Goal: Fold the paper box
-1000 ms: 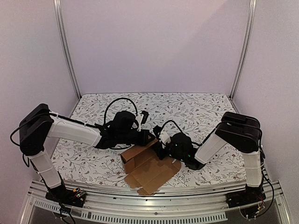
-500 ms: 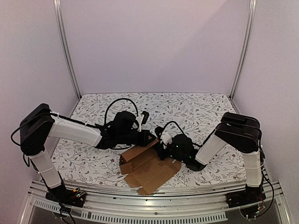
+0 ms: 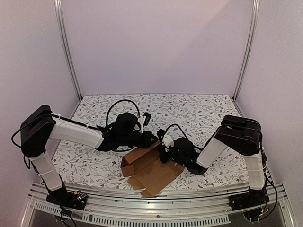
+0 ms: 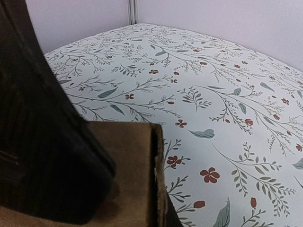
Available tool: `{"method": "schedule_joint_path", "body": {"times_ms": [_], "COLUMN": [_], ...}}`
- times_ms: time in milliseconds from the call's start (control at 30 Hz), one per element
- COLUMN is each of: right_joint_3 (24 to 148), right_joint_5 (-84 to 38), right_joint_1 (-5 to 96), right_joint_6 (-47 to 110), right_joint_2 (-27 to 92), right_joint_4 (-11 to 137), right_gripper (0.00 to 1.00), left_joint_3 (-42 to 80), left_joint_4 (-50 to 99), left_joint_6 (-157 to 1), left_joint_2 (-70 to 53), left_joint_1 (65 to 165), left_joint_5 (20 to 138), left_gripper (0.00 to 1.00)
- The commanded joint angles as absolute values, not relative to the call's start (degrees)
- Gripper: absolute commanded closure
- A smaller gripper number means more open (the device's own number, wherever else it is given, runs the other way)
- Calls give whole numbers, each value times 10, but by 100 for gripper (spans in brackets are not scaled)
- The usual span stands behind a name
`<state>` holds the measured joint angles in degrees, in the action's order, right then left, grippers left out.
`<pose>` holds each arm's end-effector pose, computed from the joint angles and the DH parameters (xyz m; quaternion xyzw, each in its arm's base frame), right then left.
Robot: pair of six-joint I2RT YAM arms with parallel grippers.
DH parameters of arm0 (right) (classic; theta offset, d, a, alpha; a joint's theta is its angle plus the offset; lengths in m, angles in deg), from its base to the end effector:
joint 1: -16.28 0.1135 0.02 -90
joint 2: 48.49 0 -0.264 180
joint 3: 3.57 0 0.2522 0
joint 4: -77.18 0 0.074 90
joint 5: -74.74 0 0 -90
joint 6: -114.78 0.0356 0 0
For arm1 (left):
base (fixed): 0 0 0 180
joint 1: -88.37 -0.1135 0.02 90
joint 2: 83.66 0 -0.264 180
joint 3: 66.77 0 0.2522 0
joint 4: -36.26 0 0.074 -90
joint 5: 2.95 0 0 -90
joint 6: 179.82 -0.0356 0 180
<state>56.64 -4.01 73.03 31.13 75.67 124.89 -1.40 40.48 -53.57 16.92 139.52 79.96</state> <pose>0.2161 0.3170 0.0749 -0.2857 0.7453 0.2457 0.5500 0.2276 -0.2895 0.1713 0.1428 0.8574 -0.3785 0.3182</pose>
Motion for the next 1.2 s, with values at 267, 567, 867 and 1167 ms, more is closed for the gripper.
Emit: {"method": "schedule_joint_path", "body": {"times_ms": [267,567,867,1167], "right_joint_3": [591,590,593,587], "right_joint_5": [-17,-3,20,44], "right_joint_1": [740,743,750,763], "right_joint_6": [303,301,294,286], "right_joint_2": [771,764,768,768], "right_joint_4": [1255,1254,1260,1279], "right_gripper": [93,87,100,100], "left_joint_3": [-18,-19,-20,-23], "left_joint_4": [385,385,387,383], "left_joint_6": [-532,-532,-530,-528], "left_joint_2": [184,185,183,174], "left_joint_1": [1388,1388,1388,1388], "left_joint_5": [794,793,791,793], "left_gripper": [100,100,100,100]}}
